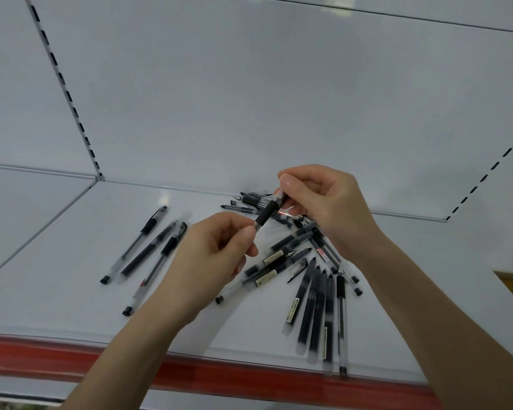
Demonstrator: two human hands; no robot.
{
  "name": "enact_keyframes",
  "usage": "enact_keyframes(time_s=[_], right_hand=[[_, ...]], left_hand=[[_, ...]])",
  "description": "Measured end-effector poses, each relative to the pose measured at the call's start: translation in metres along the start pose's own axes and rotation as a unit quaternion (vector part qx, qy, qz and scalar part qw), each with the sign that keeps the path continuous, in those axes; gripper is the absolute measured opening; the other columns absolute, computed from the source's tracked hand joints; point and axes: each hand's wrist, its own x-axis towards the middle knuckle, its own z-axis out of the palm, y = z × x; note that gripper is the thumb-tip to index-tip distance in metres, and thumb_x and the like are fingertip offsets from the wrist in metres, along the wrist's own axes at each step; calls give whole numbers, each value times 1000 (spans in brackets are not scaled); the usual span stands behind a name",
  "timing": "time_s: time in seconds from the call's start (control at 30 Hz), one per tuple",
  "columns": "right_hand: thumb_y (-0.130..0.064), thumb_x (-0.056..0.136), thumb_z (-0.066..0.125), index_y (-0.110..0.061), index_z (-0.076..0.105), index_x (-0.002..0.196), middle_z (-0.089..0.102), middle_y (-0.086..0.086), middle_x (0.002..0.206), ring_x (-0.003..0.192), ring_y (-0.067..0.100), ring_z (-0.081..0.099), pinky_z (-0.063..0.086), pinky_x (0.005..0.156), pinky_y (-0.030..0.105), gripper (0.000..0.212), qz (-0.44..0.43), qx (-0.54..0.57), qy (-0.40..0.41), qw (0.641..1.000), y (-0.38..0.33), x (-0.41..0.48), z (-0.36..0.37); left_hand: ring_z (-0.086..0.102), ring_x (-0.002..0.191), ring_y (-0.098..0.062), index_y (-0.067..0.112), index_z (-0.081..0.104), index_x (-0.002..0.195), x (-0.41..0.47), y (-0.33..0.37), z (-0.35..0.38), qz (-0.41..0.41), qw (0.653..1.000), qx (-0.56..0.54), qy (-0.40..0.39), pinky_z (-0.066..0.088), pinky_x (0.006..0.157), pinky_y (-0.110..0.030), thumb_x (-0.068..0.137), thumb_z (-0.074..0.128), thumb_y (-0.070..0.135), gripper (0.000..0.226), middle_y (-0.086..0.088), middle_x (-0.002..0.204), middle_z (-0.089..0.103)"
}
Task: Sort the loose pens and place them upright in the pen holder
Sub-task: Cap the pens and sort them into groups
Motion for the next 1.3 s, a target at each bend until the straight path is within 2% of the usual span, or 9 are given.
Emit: enact_keyframes(time_s=[0.3, 0.43, 0.53, 0.67, 0.8, 0.9, 1.03, 1.1, 1.3], right_hand=[[-8, 90, 55, -16, 63, 84, 65, -3, 68, 60, 3, 61, 52, 62, 16, 13, -32, -5, 21, 999, 7, -7, 14], [-13, 91, 55, -17, 63, 90, 69, -5, 75, 68, 6, 67, 56, 67, 19, 9, 38, -24, -39, 998, 18, -3, 7], [-15, 90, 57, -18, 64, 96, 70, 0, 84, 74, 7, 68, 55, 70, 17, 10, 48, -121, -41, 991, 33, -1, -4], [-12, 85, 63, -13, 68, 96, 67, -2, 82, 75, 2, 61, 45, 71, 2, 12, 21, -290, -18, 957, 50, -1, -22], [-14, 84, 64, -13, 70, 95, 64, -6, 84, 75, -5, 55, 35, 68, -6, 13, 18, -371, -53, 927, 52, -4, -32], [-15, 84, 63, -12, 70, 94, 61, -8, 83, 74, -8, 53, 33, 66, -7, 13, 8, -397, -73, 915, 50, -5, -35], [-12, 85, 62, -10, 70, 92, 64, -2, 85, 74, -6, 53, 35, 68, -4, 11, -12, -396, -73, 915, 51, -1, -33], [-11, 84, 63, -8, 70, 90, 67, 2, 86, 75, 2, 58, 39, 68, 0, 10, -23, -386, -87, 918, 51, 2, -27], [-18, 82, 66, -10, 72, 90, 61, -12, 78, 77, 0, 54, 39, 74, 10, 12, -77, -392, -224, 889, 40, -6, 0]], left_hand=[[41, 40, -4, 10, 62, 79, 1, -7, 4, -4, 999, -30, 19, 33, 39, -14, 88, 52, 3, 15, 5, 50, 59], [53, 43, -4, 12, 64, 78, 6, -16, -10, -1, 995, 88, 37, 44, 44, -17, 86, 58, 10, 10, 6, 57, 65], [58, 63, -9, 12, 66, 79, 9, -29, -33, 26, 960, 252, 118, 46, 64, -16, 84, 61, 14, 7, 10, 69, 61], [52, 79, -23, 10, 68, 88, 8, -47, -61, 16, 888, 425, 174, 32, 68, -25, 84, 60, 16, 11, -4, 82, 57], [54, 91, -34, 8, 67, 97, 8, -53, -67, -5, 855, 492, 164, 35, 71, -32, 84, 60, 18, 18, -15, 95, 60], [54, 90, -37, 4, 67, 97, 5, -51, -60, 40, 846, 503, 173, 39, 73, -37, 82, 63, 15, 18, -18, 90, 61], [54, 82, -19, 12, 66, 99, -5, -39, -40, 72, 882, 463, 39, 42, 73, -28, 84, 63, 27, 22, 2, 85, 55], [49, 82, -12, 18, 62, 106, -7, -38, -32, 40, 869, 491, -34, 41, 73, -25, 85, 58, 36, 28, 7, 88, 50], [51, 87, -14, 20, 61, 104, -7, -40, -26, 28, 856, 514, -46, 42, 74, -25, 86, 55, 36, 24, 7, 90, 47]])
